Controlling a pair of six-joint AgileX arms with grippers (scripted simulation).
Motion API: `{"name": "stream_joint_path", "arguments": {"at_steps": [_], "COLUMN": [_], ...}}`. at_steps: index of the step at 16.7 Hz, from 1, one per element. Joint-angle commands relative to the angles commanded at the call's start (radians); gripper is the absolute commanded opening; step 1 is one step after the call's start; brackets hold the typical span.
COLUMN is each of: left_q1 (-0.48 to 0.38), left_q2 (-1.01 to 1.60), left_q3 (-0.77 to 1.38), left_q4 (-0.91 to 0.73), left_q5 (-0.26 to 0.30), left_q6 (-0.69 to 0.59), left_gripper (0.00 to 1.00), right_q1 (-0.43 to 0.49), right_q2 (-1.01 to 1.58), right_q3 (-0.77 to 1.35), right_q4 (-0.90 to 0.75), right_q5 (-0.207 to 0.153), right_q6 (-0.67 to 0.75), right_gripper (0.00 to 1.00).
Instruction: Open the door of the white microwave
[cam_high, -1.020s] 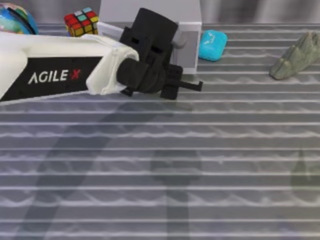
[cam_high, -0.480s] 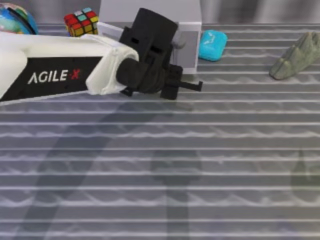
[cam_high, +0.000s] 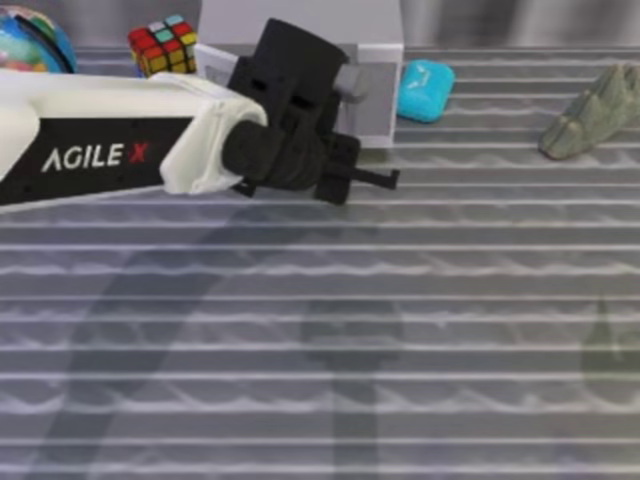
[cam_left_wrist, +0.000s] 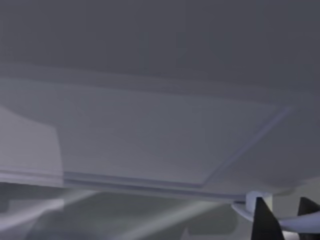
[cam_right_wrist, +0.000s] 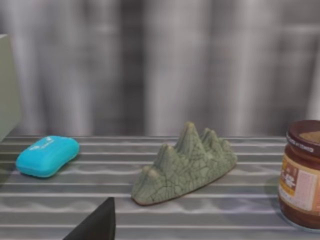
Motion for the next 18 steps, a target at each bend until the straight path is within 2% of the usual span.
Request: {"name": "stream_joint_path", "arguments": {"at_steps": [18], "left_q1": [0.006], "left_q2": [-0.006], "left_q3": [-0.015], "left_q4": [0.004], "left_q5": [0.010], "left_q6": [0.015], "left_gripper": [0.00], "right_q1": [0.000], "right_q2": [0.000], "right_q3": [0.000], "right_q4": [0.000], "right_q5": [0.000], "right_q6": [0.000], "right_gripper": [1.00]}}
